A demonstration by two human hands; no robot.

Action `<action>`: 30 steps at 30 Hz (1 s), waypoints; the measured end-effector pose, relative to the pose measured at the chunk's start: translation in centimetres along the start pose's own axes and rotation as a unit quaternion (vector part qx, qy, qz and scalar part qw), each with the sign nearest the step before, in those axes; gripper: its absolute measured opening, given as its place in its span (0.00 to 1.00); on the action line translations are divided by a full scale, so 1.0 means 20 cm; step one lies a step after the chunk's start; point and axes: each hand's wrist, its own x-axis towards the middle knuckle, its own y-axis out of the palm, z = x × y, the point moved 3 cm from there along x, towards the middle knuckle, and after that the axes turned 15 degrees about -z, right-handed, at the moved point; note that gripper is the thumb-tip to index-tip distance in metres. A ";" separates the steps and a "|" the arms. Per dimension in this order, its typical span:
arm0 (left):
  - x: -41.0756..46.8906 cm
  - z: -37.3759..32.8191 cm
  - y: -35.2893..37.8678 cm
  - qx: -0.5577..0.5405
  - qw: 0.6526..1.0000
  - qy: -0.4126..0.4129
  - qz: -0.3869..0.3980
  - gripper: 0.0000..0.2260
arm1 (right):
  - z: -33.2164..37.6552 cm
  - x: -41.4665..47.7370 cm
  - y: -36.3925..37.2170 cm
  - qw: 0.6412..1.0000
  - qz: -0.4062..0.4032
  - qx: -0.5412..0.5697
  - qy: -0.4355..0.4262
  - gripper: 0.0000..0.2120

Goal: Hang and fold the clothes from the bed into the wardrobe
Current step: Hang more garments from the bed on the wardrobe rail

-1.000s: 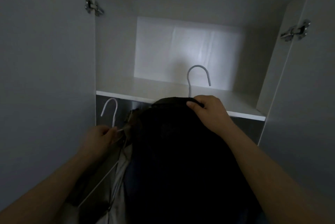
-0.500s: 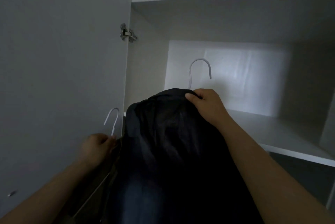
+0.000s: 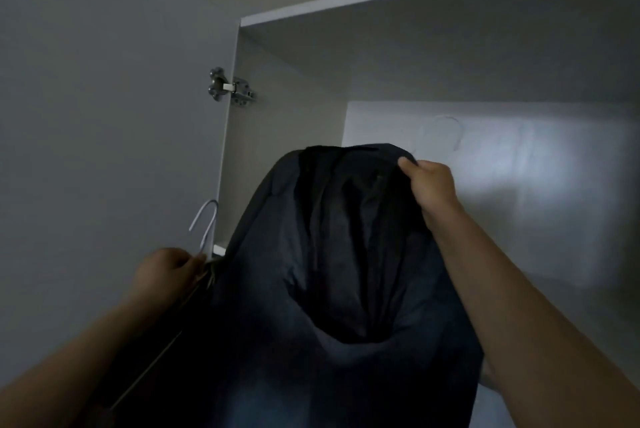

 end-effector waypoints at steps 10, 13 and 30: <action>-0.06 -0.22 0.23 0.050 0.997 -0.003 -0.052 0.25 | -0.93 0.30 -0.07 0.942 -0.052 0.001 0.332 0.20; -0.05 -0.22 0.24 0.071 0.996 0.004 -0.052 0.23 | -1.10 0.25 -0.05 0.929 0.052 -0.140 0.338 0.17; -0.09 -0.20 0.23 0.033 0.999 -0.020 -0.004 0.21 | -0.56 0.05 -0.04 0.912 0.183 -0.356 -0.089 0.33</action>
